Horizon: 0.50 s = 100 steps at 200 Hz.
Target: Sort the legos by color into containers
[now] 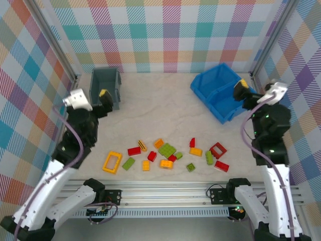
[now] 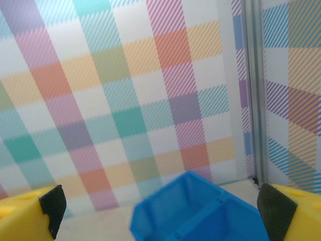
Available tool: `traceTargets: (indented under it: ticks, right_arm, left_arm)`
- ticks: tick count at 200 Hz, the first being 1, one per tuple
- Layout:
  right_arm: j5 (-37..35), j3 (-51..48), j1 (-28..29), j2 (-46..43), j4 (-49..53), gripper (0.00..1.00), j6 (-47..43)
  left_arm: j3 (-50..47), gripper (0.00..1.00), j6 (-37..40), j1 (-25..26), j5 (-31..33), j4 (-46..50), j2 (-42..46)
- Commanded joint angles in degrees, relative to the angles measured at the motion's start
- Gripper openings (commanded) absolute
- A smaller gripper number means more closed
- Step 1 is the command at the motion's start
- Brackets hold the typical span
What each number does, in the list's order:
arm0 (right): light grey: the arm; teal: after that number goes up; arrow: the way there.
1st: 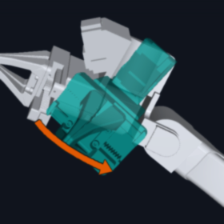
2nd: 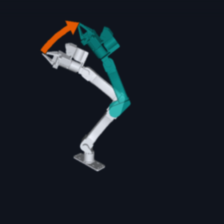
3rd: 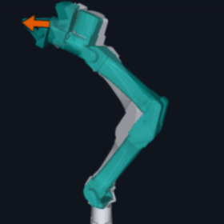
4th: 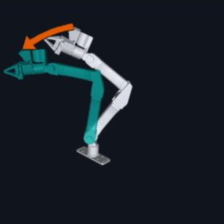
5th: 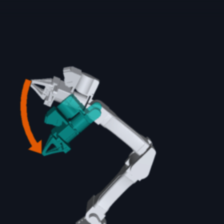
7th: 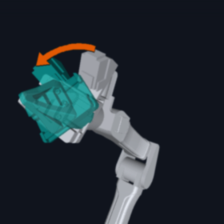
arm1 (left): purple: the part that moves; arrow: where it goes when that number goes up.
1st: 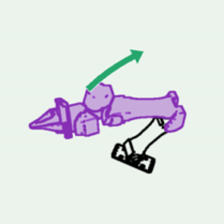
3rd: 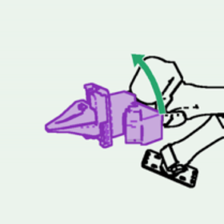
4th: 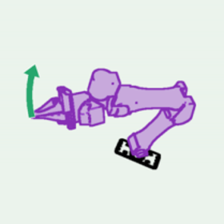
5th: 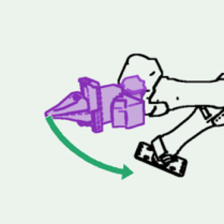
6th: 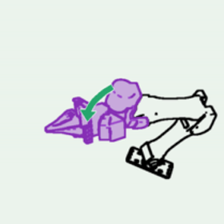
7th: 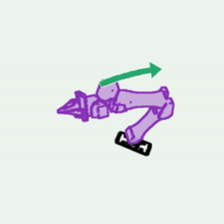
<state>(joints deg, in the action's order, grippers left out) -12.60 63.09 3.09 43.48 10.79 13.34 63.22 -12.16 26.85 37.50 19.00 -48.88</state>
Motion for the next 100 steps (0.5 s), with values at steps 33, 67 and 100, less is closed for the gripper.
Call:
traceTargets:
  ticks: [33,67,100]
  right_arm:
    - [10.0,17.0,-0.1,21.1,35.7,0.91,20.0]
    - [7.7,27.1,-0.8,37.5,41.7,0.85,22.9]
    - [8.7,33.5,-1.6,49.5,39.3,0.87,26.6]
  left_arm:
    - [10.0,1.00,-15.8,-8.9,-27.2,26.9,-13.7]
    - [11.2,1.00,-16.9,-8.9,-36.0,20.3,-16.1]
    - [10.1,1.00,-18.3,-7.2,-46.6,9.7,-17.0]
